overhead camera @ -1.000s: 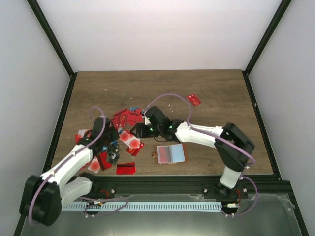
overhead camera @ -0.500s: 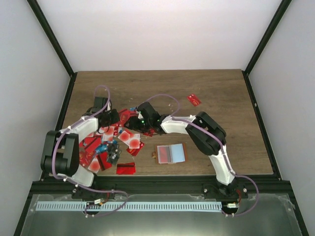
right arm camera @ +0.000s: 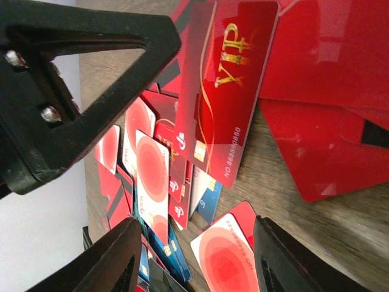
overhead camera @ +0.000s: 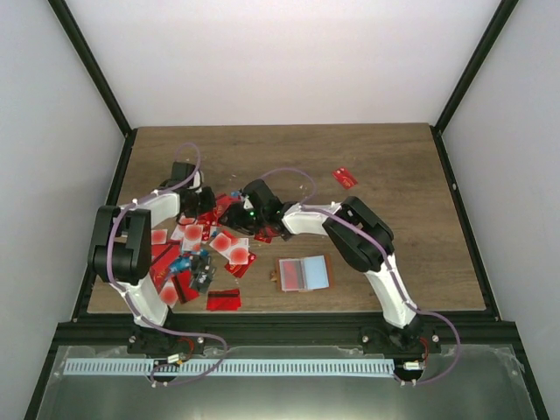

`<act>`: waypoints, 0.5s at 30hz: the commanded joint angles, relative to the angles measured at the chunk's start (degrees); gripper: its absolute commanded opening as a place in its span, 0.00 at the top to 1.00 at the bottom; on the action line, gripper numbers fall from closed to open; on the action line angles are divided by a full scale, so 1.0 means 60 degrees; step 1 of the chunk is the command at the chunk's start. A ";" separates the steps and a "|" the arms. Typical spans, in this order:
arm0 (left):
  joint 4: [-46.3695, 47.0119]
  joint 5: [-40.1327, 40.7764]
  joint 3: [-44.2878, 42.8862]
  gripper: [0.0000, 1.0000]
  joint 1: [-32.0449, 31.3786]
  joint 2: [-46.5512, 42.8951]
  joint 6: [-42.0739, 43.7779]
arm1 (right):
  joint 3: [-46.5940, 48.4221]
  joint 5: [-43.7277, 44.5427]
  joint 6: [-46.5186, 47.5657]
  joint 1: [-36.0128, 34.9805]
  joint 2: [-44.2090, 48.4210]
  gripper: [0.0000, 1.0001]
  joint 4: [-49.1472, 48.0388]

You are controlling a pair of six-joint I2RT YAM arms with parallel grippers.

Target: Put the credit cards into the card holder

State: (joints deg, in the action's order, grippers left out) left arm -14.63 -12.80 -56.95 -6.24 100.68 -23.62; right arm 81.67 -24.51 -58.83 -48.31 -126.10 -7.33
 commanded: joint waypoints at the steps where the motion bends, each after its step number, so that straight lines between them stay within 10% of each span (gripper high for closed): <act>1: 0.0025 -0.0386 -0.0321 0.94 0.0064 0.0209 0.0221 | 0.0604 -0.0096 -0.0162 0.0097 -0.0355 0.48 -0.0047; 15: -0.0108 -0.0120 -0.0276 0.94 0.0138 0.1107 0.0303 | 0.1468 0.0213 -0.0902 0.0098 -0.1327 0.48 0.0513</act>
State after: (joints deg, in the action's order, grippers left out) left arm -14.13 -14.04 -59.05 -5.76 105.49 -22.33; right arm 88.64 -24.47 -62.19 -48.10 -132.14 -6.63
